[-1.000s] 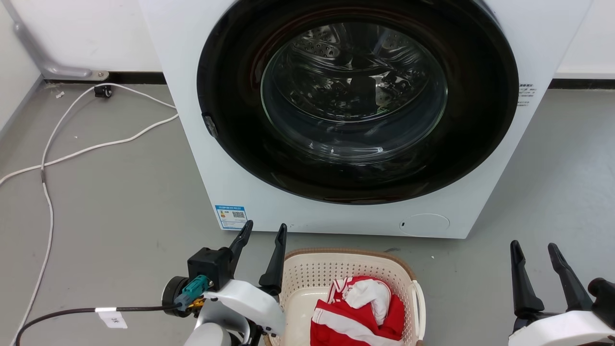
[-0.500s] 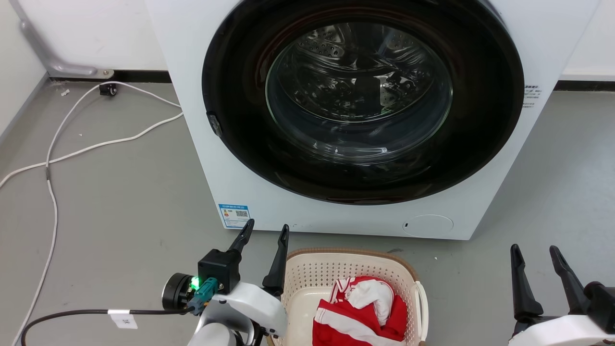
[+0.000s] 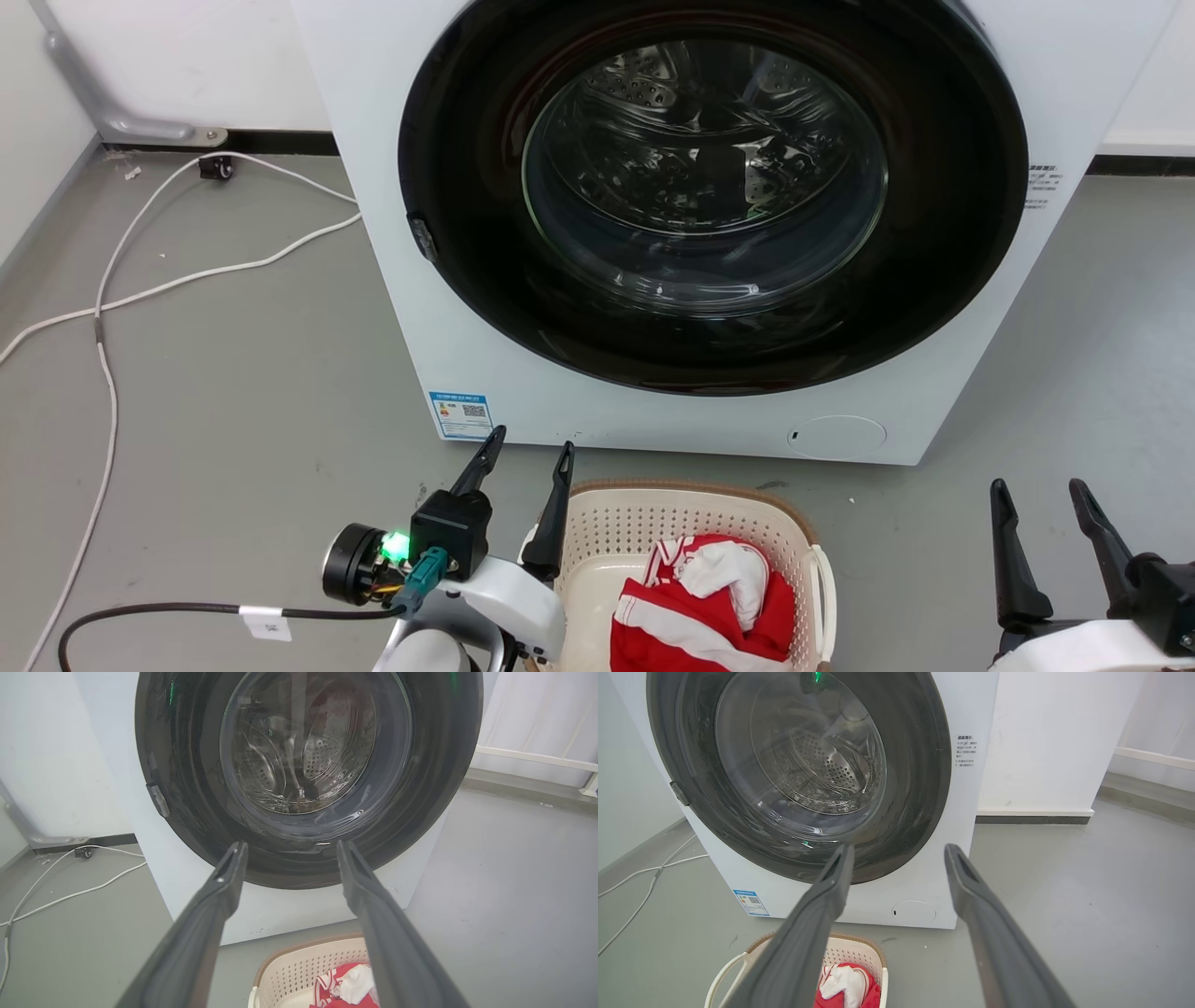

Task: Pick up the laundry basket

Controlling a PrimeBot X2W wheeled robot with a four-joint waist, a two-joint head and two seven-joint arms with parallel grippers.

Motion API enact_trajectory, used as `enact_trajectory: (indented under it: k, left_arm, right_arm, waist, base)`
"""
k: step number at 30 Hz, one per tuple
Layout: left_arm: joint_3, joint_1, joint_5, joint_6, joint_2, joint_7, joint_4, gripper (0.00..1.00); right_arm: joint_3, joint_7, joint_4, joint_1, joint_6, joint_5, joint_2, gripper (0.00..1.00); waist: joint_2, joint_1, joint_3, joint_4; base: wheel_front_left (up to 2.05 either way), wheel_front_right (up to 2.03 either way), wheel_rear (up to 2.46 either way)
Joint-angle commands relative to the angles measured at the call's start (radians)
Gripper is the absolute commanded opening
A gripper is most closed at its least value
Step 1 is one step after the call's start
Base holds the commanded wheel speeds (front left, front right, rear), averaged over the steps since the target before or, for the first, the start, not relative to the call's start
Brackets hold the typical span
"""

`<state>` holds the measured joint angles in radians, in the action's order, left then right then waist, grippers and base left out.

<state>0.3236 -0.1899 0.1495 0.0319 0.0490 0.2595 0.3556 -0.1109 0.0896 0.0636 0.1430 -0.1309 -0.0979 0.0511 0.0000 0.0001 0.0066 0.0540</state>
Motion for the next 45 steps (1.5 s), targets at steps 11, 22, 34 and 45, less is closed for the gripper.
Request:
enact_trajectory:
  k: [11, 22, 34, 45]
  left_arm:
    - [-0.005, -0.012, -0.015, -0.008, 0.002, 0.007, 0.008, 1.0]
    - [-0.014, -0.018, -0.021, -0.015, 0.002, 0.007, 0.008, 1.0]
    - [-0.027, -0.183, -0.03, -0.022, 0.002, 0.006, 0.094, 1.0]
    - [-0.063, -0.379, -0.032, 0.002, 0.018, 0.006, 0.357, 1.0]
  right_arm:
    - [0.0, 0.016, -0.007, 0.001, 0.0, -0.007, -0.001, 1.0]
    - [-0.006, 0.021, -0.019, -0.011, 0.0, -0.011, -0.001, 1.0]
    - [-0.03, 0.013, -0.107, -0.151, 0.0, -0.021, 0.0, 1.0]
    - [0.083, 0.086, -0.41, -0.404, 0.0, -0.107, 0.073, 1.0]
  waist:
    - [0.0, -0.0001, 0.004, 0.0]
    - [0.0, -0.0001, 0.01, 0.002]
    - [0.0, -0.0001, 0.169, -0.01]
    - [0.0, -0.0001, 0.395, -0.044]
  base:
    - [0.0, 0.0, 0.0]
    - [0.0, 0.0, 0.0]
    - [0.0, 0.0, 0.0]
    - [0.0, 0.0, 0.0]
